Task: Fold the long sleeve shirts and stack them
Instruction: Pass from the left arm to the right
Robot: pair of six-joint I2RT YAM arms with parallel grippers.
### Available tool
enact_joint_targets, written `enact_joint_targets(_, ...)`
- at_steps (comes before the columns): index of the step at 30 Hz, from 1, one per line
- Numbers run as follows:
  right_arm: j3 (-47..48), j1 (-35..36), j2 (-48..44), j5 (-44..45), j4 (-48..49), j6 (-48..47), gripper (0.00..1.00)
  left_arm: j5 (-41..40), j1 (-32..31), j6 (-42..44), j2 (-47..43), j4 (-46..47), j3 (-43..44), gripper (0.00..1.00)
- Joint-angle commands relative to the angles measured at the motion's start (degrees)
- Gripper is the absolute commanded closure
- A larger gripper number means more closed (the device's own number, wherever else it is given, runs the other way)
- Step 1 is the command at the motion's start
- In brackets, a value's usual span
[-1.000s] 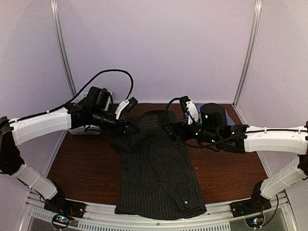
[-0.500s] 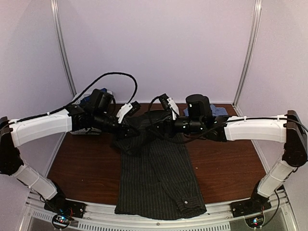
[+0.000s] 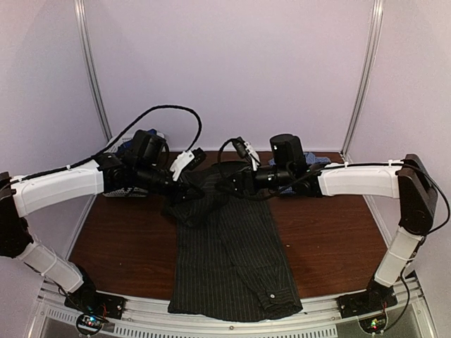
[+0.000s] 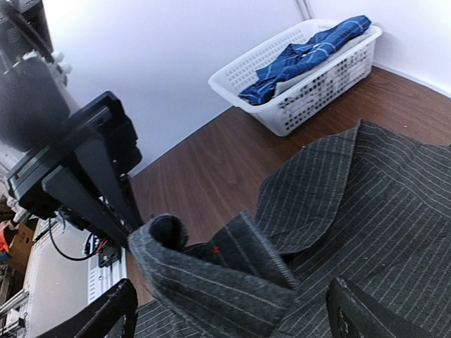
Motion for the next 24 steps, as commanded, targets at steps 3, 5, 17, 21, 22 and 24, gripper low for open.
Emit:
enact_joint_targets(3, 2.11, 0.83, 0.36, -10.4, 3.44, 2.31, 0.1, -1.0, -0.34, 1.61, -0.24, 0.25, 1.02, 1.0)
enact_joint_targets(5, 2.06, 1.08, 0.1, -11.29, 3.67, 2.89, 0.15, -1.24, -0.34, 1.74, -0.11, 0.25, 1.37, 1.0)
enact_joint_targets(17, -2.49, 2.82, -4.22, -4.47, 3.85, 5.11, 0.79, -3.18, -0.34, -0.19, 1.87, 0.19, 2.82, 1.0)
enact_joint_targets(21, -2.78, 4.21, -5.34, 3.45, 1.2, 5.84, 1.0, -4.87, -0.34, -4.43, 1.26, 1.82, 3.2, 0.75)
enact_joint_targets(22, -2.93, 4.47, -5.94, 6.02, 0.24, 6.11, 1.0, -5.65, -0.26, -5.81, 0.69, 2.97, 3.09, 0.68)
enact_joint_targets(24, -3.88, 4.66, -7.8, 12.63, -1.0, 7.86, 1.0, -7.74, -0.17, -8.42, -0.7, 3.85, 3.27, 0.51)
